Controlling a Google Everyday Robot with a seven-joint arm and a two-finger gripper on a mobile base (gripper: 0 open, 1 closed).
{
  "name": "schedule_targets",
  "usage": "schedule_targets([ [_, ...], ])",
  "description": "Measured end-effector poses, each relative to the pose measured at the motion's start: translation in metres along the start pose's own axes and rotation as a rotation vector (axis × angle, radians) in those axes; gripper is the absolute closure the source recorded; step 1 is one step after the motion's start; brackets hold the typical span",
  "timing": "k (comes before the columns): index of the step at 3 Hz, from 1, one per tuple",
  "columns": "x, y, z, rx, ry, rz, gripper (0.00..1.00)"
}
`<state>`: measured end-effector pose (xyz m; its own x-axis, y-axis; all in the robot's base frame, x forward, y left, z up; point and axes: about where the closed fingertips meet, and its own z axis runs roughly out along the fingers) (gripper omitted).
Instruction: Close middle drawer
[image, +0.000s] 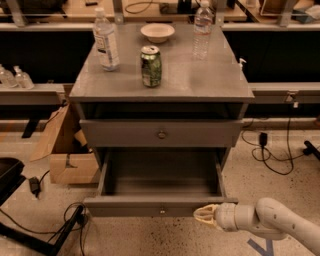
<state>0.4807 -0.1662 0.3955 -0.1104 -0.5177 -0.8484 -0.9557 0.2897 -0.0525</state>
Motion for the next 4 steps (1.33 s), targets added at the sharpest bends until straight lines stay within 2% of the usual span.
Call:
schedule_targets([
  [1, 0.000, 0.000, 0.000, 0.000, 0.000, 0.000, 1.00],
  [2, -0.013, -0.028, 0.015, -0.016, -0.005, -0.026, 1.00],
  [3, -0.013, -0.025, 0.015, -0.018, -0.006, -0.026, 0.98],
  [4, -0.014, -0.024, 0.017, -0.022, -0.008, -0.026, 0.68],
])
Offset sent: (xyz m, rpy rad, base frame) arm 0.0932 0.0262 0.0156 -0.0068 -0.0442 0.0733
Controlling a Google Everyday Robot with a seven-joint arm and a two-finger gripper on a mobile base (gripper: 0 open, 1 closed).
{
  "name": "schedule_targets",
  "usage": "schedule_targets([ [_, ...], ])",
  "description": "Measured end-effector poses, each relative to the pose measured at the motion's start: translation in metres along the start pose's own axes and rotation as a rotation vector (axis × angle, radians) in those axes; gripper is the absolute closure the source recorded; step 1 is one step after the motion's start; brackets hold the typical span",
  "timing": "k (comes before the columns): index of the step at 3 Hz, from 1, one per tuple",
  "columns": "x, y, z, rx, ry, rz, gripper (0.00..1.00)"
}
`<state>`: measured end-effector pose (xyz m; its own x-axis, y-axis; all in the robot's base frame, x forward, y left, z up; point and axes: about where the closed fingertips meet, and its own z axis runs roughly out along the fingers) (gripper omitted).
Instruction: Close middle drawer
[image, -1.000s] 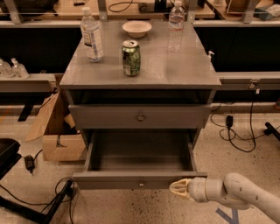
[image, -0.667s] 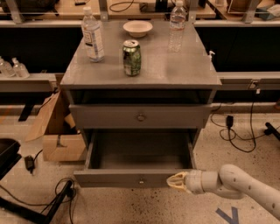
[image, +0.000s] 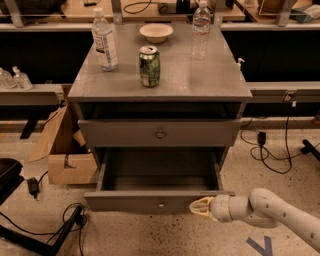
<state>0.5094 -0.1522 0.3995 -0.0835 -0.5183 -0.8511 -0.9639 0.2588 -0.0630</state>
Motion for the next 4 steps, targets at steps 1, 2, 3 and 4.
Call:
schedule_targets([
  [1, -0.0004, 0.0009, 0.0016, -0.003, -0.002, 0.000, 0.45],
  [2, -0.0011, 0.0018, 0.0036, -0.006, -0.003, 0.000, 0.22],
  [3, -0.0016, 0.0038, 0.0056, -0.011, -0.006, 0.000, 0.00],
  [4, -0.0017, 0.0038, 0.0057, -0.011, -0.006, 0.000, 0.00],
])
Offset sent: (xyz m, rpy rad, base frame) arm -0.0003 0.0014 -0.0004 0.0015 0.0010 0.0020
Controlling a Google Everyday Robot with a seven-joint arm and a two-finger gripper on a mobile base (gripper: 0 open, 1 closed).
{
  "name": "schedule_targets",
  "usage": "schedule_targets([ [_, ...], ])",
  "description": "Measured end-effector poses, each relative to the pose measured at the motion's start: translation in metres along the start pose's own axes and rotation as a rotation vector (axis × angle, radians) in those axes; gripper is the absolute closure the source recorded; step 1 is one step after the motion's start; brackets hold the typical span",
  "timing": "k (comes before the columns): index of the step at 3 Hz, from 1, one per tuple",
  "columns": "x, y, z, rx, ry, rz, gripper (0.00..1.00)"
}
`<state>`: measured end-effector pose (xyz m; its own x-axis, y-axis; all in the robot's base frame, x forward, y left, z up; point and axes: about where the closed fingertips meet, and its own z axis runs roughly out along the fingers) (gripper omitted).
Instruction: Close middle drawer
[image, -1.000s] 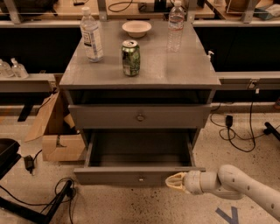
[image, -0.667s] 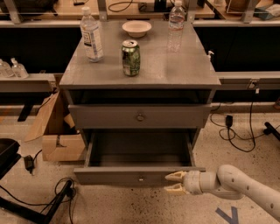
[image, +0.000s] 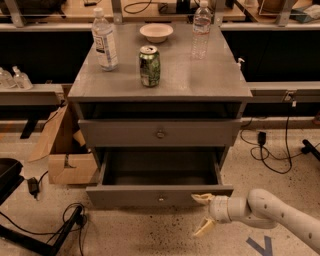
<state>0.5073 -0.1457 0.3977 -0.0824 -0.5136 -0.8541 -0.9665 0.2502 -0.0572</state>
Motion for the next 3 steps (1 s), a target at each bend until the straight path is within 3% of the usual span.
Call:
schedule_targets([
  [1, -0.0007, 0.0010, 0.0022, -0.004, -0.002, 0.000, 0.18],
  [2, -0.0015, 0.0024, 0.0050, -0.009, -0.005, 0.000, 0.49],
  [3, -0.0021, 0.0033, 0.0067, -0.012, -0.006, 0.000, 0.72],
])
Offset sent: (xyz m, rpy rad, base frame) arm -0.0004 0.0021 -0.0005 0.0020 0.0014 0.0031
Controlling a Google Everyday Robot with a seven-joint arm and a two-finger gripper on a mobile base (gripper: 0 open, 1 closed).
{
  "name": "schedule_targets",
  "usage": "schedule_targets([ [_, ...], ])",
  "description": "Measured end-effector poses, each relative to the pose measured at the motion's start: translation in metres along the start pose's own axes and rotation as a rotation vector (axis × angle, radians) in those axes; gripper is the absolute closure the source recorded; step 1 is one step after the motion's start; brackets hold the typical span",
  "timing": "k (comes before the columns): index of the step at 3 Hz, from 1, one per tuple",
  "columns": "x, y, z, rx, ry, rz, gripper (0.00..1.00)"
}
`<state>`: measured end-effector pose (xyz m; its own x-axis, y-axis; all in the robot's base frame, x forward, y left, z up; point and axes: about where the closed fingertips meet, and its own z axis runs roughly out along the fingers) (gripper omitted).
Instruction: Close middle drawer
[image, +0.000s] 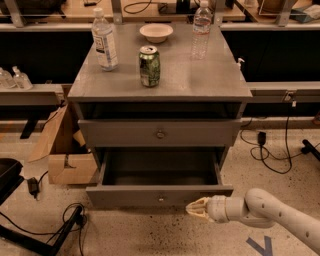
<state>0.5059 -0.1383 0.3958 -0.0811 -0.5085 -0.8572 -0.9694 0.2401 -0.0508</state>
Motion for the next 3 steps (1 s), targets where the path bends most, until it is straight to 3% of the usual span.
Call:
schedule_targets([
  [1, -0.001, 0.001, 0.003, -0.005, -0.003, 0.000, 1.00],
  [2, -0.001, 0.001, 0.003, -0.005, -0.003, 0.000, 1.00],
  [3, 0.001, -0.043, -0.005, 0.023, 0.031, -0.038, 1.00],
])
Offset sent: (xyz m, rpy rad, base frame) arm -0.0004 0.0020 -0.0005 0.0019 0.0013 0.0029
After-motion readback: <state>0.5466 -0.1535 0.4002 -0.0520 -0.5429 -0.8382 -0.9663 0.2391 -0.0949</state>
